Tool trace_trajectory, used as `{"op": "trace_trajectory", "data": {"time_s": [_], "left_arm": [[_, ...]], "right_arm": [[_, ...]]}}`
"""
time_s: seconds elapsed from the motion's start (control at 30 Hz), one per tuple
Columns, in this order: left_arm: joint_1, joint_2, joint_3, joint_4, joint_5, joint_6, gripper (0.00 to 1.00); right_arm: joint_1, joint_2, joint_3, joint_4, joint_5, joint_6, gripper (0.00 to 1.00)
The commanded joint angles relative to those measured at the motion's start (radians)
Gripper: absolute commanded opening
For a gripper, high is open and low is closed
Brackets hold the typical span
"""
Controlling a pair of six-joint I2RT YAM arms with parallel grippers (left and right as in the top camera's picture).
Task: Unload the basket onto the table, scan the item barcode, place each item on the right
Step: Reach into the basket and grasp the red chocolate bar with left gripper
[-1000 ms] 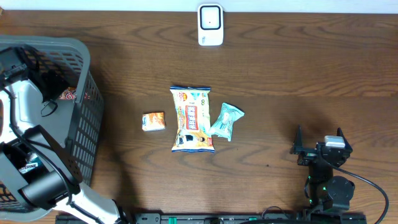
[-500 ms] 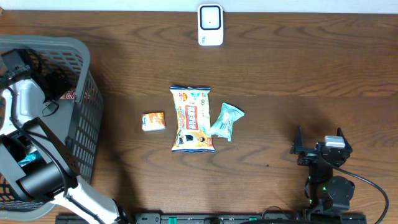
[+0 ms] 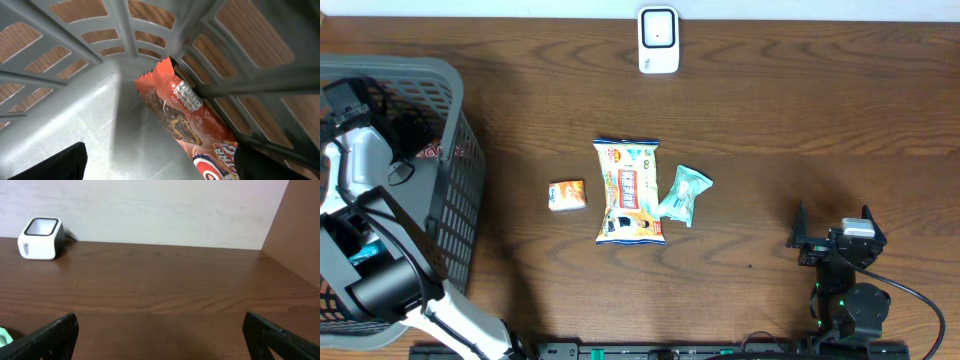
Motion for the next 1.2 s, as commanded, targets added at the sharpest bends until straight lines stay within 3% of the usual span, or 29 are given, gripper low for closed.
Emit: {"op": "trace_trajectory", "data": {"time_s": [0.0,0.17,0.43,0.7,0.9,0.97,1.13,1.17], "left_arm": [[0.002,0.079,-0.022,-0.017,0.012,-0.061,0.94],[0.002,0.08,-0.056,-0.014,0.009,-0.166,0.93],[0.002,0.08,-0.15,-0.032,-0.116,-0.191,0.93],[0.002,0.04,-0.15,-0.085,-0.123,-0.192,0.75],[0.003,-0.08,-0.15,-0.131,-0.153,-0.227,0.72],[0.003,-0.121,-0.15,-0.145,-0.159,-0.241,0.74],[0.003,-0.185,-0.15,-0.194,-0.119,-0.274,1.0],[0.003,-0.185,-0.15,-0.201,-0.109,-0.274,0.98]], "right_arm": [[-0.006,-0.003,-0.004,-0.001,-0.006,-0.013,0.99],[-0.006,-0.003,-0.004,-0.001,-0.006,-0.013,0.99],[-0.006,-0.003,-0.004,-0.001,-0.006,-0.013,0.99],[-0.006,-0.003,-0.004,-0.001,-0.006,-0.013,0.99],[-0.006,-0.003,-0.004,-0.001,-0.006,-0.013,0.99],[-0.006,-0.003,-0.004,-0.001,-0.006,-0.013,0.99],[-0.006,-0.003,-0.004,-0.001,-0.006,-0.013,0.99],[-0.006,-0.003,-0.004,-0.001,-0.006,-0.013,0.99]]}}
